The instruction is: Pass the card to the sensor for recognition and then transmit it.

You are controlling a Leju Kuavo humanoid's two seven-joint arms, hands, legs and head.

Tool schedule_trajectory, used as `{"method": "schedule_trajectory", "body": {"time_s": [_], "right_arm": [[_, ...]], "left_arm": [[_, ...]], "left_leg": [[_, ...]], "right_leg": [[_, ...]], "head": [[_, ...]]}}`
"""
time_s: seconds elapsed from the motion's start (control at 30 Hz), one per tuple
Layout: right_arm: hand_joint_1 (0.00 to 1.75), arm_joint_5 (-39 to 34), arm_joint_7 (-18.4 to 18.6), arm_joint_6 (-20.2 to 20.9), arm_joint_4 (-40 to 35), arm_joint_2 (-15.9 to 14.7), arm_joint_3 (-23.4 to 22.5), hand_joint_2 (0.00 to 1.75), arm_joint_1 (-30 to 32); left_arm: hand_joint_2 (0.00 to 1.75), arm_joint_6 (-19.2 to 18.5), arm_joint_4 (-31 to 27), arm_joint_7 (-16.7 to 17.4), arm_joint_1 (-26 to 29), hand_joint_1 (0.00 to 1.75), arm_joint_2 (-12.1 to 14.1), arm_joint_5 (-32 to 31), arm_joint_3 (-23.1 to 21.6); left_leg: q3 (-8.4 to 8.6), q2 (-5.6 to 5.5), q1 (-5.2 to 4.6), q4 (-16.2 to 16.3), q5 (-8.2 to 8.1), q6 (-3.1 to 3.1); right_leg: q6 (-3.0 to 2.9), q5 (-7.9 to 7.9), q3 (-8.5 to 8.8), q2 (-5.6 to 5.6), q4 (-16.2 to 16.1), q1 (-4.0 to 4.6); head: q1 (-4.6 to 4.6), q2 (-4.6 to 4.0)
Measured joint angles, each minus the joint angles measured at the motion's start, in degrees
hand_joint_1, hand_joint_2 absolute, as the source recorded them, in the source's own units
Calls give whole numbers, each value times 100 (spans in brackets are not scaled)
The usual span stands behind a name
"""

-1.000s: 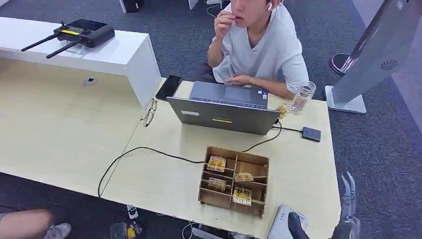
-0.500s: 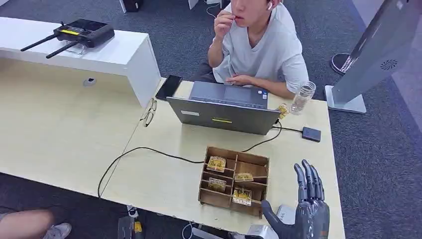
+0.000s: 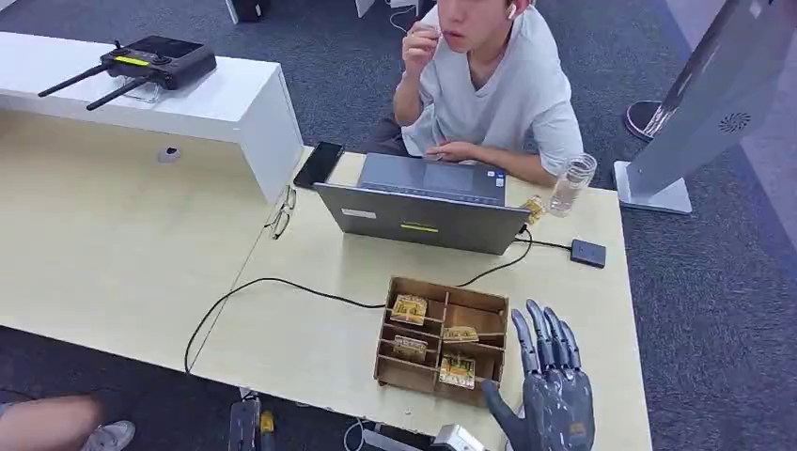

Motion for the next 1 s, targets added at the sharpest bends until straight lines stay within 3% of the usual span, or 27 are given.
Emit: {"method": "schedule_trajectory", "body": {"time_s": [0.9,1.0], "right_arm": [[0,81,-125,616,684,13,217,175,-652],[30,66,-125,660,730,13,217,175,-656]], "left_arm": [[0,-44,0,190,-83,0,22,-160,-275],[0,-50,0,199,-83,0,22,-160,-280]], "left_leg": [[-1,-2,0,0,1,1],[-1,-1,0,0,1,1]], "right_leg": [[0,0,0,-1,0,0],[0,0,0,-1,0,0]], "head": [[0,0],[0,0]]}}
